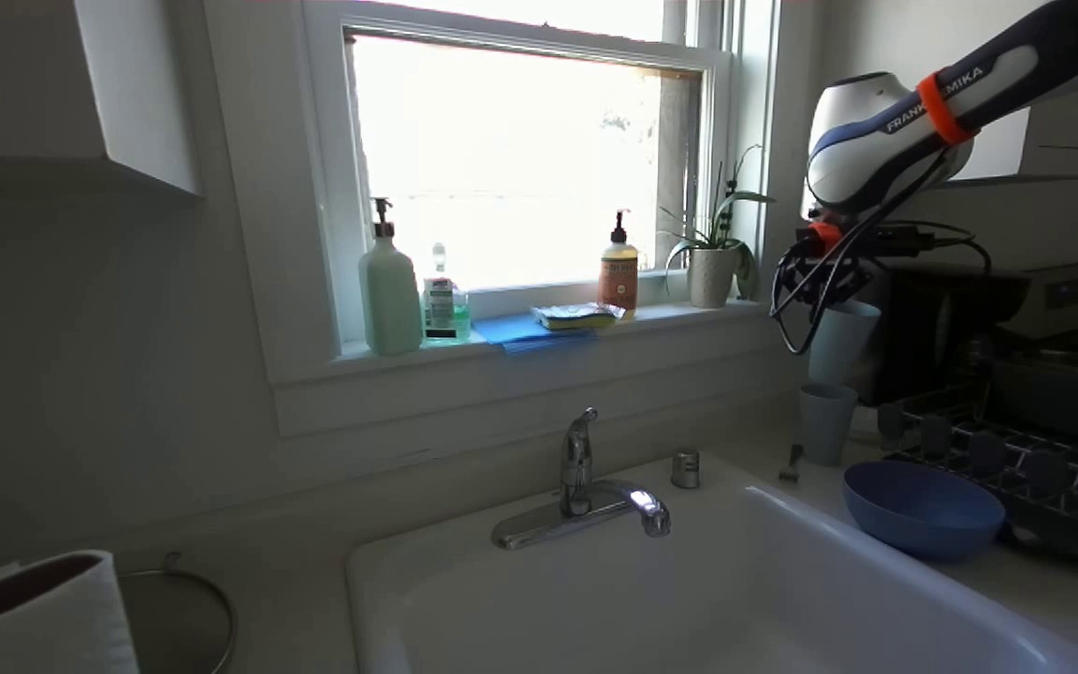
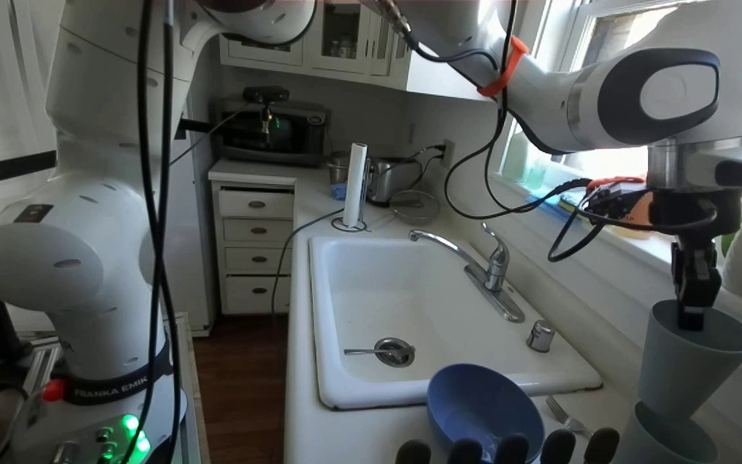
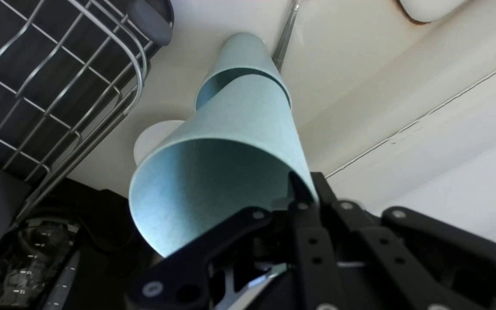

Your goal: Stack up the grey cups, put them in the blue bowl and then put bowl with the cup in the sink

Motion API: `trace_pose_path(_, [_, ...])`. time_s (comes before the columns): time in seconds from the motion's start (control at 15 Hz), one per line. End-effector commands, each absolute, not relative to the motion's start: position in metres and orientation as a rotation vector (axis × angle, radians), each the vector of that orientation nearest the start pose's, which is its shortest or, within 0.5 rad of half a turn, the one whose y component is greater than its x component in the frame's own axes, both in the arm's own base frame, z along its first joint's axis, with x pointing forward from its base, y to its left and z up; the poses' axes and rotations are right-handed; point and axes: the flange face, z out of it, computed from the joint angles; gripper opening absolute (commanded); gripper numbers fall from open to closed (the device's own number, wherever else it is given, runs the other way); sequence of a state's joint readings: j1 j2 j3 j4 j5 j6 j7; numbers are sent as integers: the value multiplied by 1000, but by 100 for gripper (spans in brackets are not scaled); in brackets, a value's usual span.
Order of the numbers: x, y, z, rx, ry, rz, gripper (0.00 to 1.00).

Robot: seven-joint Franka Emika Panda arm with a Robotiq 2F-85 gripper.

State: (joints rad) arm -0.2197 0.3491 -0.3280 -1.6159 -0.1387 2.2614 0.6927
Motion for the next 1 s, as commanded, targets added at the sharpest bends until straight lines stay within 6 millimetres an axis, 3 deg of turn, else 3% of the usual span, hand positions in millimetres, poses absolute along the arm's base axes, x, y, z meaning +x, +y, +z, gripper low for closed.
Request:
trace_pose_path(0.0, [607,-354,463,-2742,1804,-527,1])
trace_pose_path(0.4, [615,-367,441,-2721,1834,-469,1])
trace_pose_path(0.93, [625,-366,396,-2791,1868,-189,1])
